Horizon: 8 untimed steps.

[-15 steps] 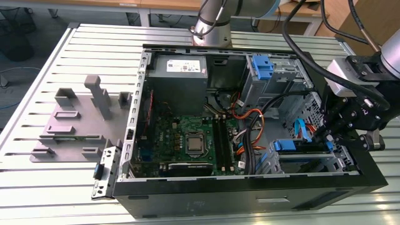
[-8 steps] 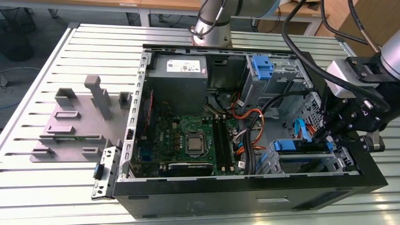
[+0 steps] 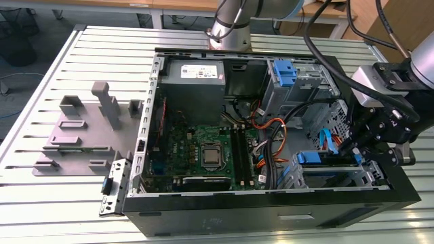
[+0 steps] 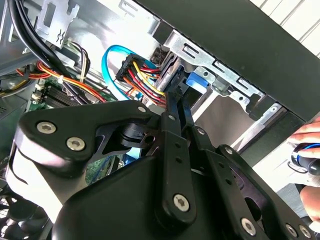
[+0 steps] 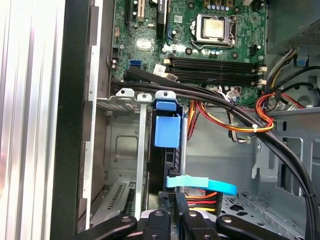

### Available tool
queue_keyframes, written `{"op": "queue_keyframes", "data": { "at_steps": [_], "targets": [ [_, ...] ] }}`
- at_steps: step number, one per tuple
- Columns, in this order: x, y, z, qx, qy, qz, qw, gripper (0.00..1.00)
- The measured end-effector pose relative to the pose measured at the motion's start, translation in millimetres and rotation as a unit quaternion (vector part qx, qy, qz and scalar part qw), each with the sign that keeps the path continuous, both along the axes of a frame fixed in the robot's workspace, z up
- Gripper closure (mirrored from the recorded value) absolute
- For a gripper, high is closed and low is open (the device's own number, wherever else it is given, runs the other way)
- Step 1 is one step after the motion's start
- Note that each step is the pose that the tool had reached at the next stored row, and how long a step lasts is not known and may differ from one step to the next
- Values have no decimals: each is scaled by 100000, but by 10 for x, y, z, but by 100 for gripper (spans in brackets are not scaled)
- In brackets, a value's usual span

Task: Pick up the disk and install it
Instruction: 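Insert the second disk wire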

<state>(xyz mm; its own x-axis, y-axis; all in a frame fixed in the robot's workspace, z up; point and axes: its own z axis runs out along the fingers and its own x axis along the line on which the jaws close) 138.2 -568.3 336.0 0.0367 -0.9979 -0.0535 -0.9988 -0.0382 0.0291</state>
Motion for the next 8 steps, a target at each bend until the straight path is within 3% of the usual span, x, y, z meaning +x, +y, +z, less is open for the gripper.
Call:
{"op": "queue_keyframes", "data": {
  "at_steps": [8],
  "targets": [
    [0,0,-31,-2,0,1,100000,84]
  ]
}}
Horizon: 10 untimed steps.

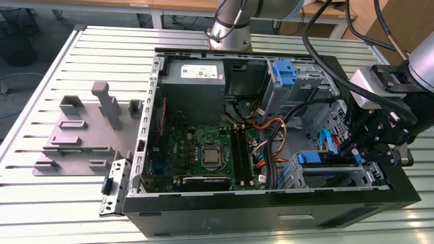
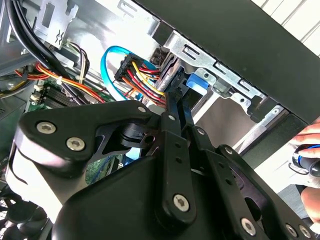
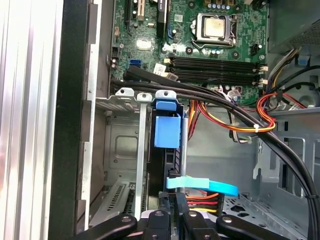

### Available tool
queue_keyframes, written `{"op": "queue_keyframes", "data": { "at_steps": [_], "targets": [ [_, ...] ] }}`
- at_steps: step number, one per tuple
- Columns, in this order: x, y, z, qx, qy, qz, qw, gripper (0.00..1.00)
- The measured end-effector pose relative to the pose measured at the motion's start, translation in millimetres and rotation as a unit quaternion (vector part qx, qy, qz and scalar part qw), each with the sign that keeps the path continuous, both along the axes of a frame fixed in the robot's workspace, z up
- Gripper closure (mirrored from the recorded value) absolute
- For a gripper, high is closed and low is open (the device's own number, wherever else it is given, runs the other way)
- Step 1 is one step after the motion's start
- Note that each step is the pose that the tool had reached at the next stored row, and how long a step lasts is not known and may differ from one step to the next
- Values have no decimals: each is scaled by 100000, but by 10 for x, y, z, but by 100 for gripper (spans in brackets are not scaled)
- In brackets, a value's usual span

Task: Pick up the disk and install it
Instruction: 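Insert the second disk wire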

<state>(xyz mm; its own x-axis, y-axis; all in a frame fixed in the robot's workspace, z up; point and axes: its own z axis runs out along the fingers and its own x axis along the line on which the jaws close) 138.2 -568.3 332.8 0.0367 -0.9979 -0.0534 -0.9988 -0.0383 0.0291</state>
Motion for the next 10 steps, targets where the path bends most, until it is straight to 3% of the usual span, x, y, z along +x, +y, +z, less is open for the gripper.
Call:
{"op": "queue_keyframes", "data": {
  "at_steps": [10],
  "targets": [
    [0,0,-27,-13,1,3,100000,84]
  ]
}}
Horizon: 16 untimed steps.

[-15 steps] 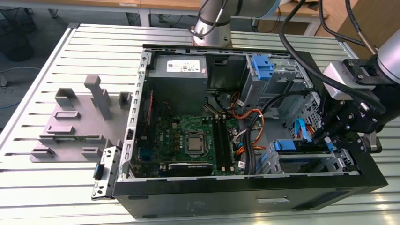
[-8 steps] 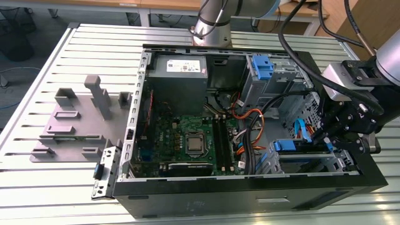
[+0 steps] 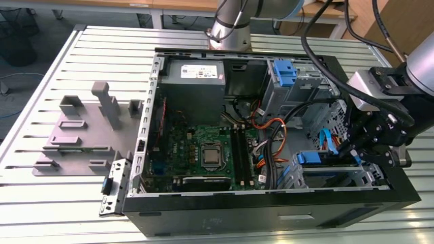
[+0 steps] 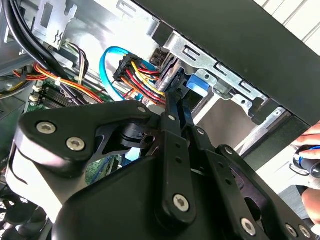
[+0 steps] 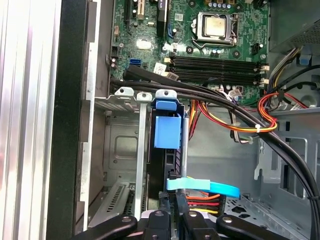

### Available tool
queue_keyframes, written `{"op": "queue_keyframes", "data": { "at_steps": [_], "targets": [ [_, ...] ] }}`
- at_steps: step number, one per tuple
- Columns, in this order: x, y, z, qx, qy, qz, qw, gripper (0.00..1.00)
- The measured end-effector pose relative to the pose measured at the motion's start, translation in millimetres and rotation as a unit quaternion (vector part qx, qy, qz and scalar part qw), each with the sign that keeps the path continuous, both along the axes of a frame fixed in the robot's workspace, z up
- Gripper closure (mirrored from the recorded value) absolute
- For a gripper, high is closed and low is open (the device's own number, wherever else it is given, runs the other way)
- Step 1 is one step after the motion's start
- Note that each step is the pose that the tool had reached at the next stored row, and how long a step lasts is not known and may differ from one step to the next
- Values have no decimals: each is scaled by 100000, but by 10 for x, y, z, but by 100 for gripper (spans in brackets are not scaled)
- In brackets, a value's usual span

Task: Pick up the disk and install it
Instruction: 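Insert the second disk wire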

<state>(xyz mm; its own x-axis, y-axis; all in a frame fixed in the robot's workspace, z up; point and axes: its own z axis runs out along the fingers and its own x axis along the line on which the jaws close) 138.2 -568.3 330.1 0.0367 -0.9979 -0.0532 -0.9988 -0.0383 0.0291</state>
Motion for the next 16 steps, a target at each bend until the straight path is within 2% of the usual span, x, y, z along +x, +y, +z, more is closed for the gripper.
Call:
{"op": "queue_keyframes", "data": {
  "at_steps": [15,16],
  "targets": [
    [0,0,-17,38,3,0,100000,83],
    [0,0,-16,33,-1,-1,100000,76]
  ]
}}
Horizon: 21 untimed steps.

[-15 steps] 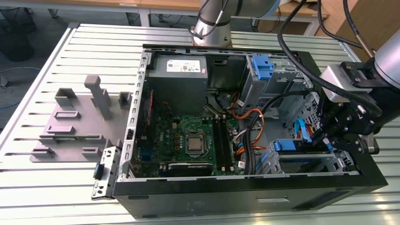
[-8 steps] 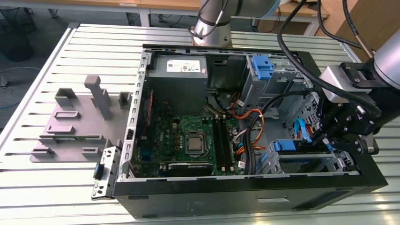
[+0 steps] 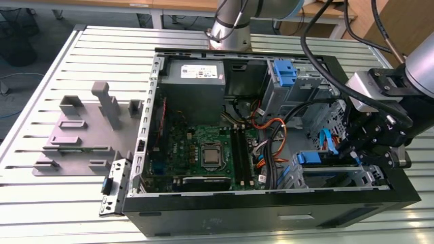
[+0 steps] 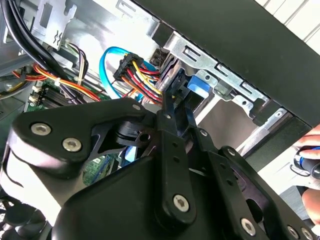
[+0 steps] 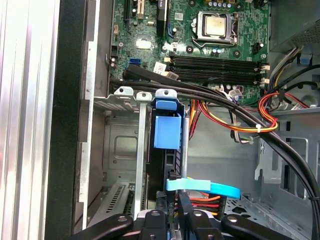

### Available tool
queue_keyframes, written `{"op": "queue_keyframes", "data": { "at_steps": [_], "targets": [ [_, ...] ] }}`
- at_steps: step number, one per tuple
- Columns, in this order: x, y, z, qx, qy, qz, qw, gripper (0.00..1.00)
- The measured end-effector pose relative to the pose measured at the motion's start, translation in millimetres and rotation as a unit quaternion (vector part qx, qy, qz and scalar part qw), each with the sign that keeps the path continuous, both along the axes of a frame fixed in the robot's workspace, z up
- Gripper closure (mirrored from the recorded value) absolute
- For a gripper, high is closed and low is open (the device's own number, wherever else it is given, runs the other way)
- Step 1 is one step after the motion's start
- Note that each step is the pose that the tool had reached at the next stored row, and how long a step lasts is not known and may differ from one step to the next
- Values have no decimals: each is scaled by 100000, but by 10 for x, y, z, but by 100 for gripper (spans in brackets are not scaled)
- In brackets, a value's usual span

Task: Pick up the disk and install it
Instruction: 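Insert the second disk wire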

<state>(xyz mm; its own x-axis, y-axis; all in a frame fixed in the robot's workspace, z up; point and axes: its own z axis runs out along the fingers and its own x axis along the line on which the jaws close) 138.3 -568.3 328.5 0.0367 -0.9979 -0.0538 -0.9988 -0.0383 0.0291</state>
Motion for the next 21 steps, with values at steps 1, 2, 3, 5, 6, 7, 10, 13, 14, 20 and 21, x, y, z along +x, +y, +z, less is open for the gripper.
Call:
{"op": "queue_keyframes", "data": {
  "at_steps": [1,2,3,5,6,7,10,13,14,20,21],
  "targets": [
    [0,0,1,-10,2,-1,100000,76],
    [0,0,2,-21,1,-2,100000,76],
    [0,0,3,-25,0,-1,100000,76],
    [0,1,10,-33,0,-1,100000,76],
    [0,2,18,-31,0,-3,100000,76],
    [0,2,24,-17,1,0,100000,76],
    [0,10,41,107,0,-4,100000,76],
    [0,21,69,106,0,-2,100000,76],
    [0,25,82,100,1,-4,100000,76],
    [0,62,153,101,-1,-2,100000,76],
    [0,67,166,103,-1,-3,100000,76]
  ]
}}
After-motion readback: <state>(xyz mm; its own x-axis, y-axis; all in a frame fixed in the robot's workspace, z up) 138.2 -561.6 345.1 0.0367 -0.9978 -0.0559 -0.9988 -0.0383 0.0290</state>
